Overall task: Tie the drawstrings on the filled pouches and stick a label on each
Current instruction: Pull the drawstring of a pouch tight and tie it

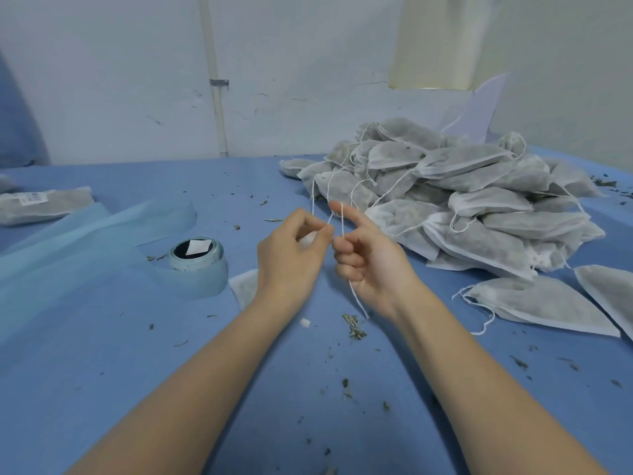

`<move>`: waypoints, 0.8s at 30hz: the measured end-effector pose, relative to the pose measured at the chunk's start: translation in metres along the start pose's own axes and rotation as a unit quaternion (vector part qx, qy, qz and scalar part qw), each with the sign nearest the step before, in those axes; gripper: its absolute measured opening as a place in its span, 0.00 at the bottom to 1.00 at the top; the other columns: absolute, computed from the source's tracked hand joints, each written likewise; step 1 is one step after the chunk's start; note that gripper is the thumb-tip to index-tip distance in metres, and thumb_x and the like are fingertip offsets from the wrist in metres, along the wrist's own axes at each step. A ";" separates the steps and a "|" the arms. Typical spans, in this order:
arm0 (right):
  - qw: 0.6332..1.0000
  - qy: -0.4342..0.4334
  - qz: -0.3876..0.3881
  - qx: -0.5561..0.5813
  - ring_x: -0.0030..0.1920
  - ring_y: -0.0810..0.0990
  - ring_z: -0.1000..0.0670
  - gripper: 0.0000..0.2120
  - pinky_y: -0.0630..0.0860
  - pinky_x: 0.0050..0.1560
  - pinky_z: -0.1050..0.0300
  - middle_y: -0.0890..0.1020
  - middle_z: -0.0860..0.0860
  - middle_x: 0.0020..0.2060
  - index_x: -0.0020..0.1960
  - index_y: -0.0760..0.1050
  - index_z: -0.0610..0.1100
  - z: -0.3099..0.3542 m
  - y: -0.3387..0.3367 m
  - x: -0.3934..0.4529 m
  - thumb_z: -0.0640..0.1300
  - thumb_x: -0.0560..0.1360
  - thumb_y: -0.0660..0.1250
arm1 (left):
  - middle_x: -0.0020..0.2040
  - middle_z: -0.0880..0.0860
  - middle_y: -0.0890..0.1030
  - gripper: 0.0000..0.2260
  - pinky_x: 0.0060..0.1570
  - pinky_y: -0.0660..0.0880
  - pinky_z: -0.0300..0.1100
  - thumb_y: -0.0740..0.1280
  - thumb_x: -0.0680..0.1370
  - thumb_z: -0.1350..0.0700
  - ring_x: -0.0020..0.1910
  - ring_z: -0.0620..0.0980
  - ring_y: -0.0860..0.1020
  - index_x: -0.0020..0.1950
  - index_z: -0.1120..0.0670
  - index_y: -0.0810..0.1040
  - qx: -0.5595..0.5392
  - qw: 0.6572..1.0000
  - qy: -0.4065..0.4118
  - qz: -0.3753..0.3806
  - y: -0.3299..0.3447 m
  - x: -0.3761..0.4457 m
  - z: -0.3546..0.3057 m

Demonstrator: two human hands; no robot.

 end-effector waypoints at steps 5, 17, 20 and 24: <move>0.977 -0.033 -0.020 -0.210 0.22 0.61 0.56 0.27 0.58 0.21 0.66 0.69 0.53 0.23 0.56 0.76 0.58 -0.003 0.005 -0.004 0.31 0.73 0.52 | 0.31 0.42 0.80 0.07 0.45 0.70 0.31 0.67 0.77 0.52 0.39 0.40 0.78 0.39 0.51 0.78 0.023 1.000 -0.002 0.019 0.000 -0.003 0.001; 0.894 -0.097 -0.078 -0.431 0.23 0.70 0.61 0.09 0.66 0.28 0.70 0.75 0.62 0.21 0.51 0.69 0.50 -0.005 0.007 -0.007 0.38 0.77 0.58 | 0.36 0.44 0.80 0.09 0.40 0.65 0.25 0.63 0.78 0.55 0.41 0.44 0.76 0.43 0.54 0.81 0.089 0.996 -0.024 0.017 0.001 -0.002 0.002; 0.910 -0.077 -0.105 -0.394 0.26 0.70 0.59 0.07 0.67 0.33 0.64 0.75 0.60 0.22 0.44 0.67 0.49 -0.005 0.003 -0.005 0.40 0.76 0.63 | 0.35 0.43 0.81 0.09 0.45 0.71 0.35 0.63 0.78 0.56 0.41 0.46 0.78 0.40 0.51 0.79 0.019 0.998 -0.065 0.019 0.001 0.001 0.005; 0.922 -0.032 -0.081 -0.378 0.27 0.66 0.56 0.08 0.63 0.33 0.61 0.72 0.57 0.27 0.43 0.75 0.45 -0.002 -0.007 -0.003 0.49 0.76 0.68 | 0.29 0.44 0.79 0.11 0.47 0.72 0.46 0.64 0.78 0.59 0.33 0.46 0.74 0.37 0.50 0.78 -0.111 0.987 -0.119 0.004 -0.001 0.004 0.009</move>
Point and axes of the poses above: each hand's wrist, its own x-axis towards the middle knuckle, its own y-axis out of the palm, z = x × y, the point moved 1 cm from there along x, towards the middle knuckle
